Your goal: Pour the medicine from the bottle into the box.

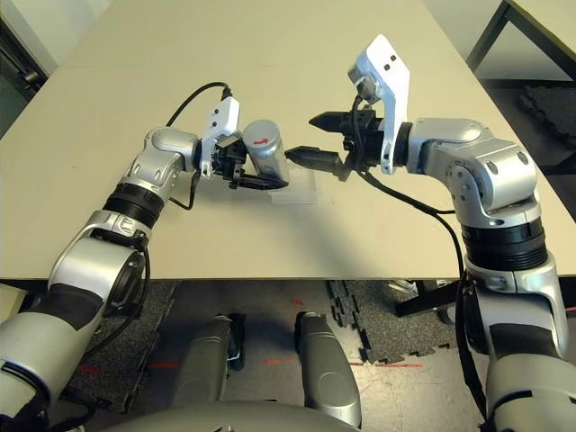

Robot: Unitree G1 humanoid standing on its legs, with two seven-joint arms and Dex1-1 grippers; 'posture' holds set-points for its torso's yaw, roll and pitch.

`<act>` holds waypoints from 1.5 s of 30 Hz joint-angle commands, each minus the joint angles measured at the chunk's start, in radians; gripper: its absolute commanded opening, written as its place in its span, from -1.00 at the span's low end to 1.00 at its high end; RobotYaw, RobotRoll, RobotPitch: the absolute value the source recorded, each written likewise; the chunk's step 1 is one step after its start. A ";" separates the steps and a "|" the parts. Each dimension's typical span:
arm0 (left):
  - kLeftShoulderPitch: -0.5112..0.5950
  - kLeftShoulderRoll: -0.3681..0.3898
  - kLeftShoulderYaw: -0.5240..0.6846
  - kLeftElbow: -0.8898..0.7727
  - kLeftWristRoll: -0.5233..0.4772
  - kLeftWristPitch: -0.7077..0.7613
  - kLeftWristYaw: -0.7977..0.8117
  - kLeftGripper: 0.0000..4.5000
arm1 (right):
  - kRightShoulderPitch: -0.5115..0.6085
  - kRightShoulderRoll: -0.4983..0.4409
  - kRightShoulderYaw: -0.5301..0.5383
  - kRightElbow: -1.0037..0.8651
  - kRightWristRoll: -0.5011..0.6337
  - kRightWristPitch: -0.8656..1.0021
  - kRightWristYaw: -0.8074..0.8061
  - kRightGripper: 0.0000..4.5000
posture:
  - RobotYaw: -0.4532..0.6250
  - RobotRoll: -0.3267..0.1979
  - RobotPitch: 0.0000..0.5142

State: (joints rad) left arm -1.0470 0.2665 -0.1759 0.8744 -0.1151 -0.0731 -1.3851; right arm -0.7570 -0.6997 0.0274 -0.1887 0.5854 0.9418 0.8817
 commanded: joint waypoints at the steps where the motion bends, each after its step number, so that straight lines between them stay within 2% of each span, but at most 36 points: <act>1: -0.001 0.002 -0.004 0.006 0.012 -0.013 -0.010 0.19 | 0.015 -0.015 -0.008 -0.048 0.040 0.036 0.022 1.00 | -0.31 0.25 -0.40; 6: -0.005 0.001 -0.006 0.013 0.015 -0.017 -0.010 0.19 | -0.014 0.022 -0.011 -0.061 0.066 0.057 -0.004 1.00 | -0.32 0.25 -0.41; 18: -0.010 -0.001 -0.008 0.019 0.020 -0.021 -0.009 0.19 | -0.104 0.132 0.063 0.031 -0.010 -0.018 -0.032 1.00 | -0.30 0.25 -0.41; 35: -0.005 -0.011 -0.012 0.018 0.028 -0.028 -0.011 0.19 | -0.144 0.160 0.152 0.078 -0.081 -0.092 0.042 1.00 | -0.29 0.25 -0.40; 38: -0.005 -0.012 -0.011 0.016 0.029 -0.026 -0.011 0.19 | -0.144 0.162 0.157 0.079 -0.092 -0.098 0.045 0.72 | -0.29 0.25 -0.40; 41: -0.005 -0.012 -0.009 0.015 0.030 -0.025 -0.012 0.19 | -0.142 0.163 0.161 0.080 -0.108 -0.108 0.050 0.23 | -0.29 0.25 -0.40; 42: -0.005 -0.012 -0.009 0.015 0.030 -0.026 -0.012 0.19 | -0.141 0.164 0.162 0.080 -0.112 -0.111 0.051 0.14 | -0.29 0.25 -0.40; 45: -0.004 -0.012 -0.008 0.014 0.030 -0.025 -0.012 0.19 | -0.142 0.167 0.161 0.083 -0.120 -0.116 0.052 0.14 | -0.29 0.25 -0.39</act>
State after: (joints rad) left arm -1.0474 0.2548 -0.1790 0.8821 -0.0954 -0.0980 -1.3953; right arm -0.8942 -0.5369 0.1667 -0.0993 0.4704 0.8374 0.9187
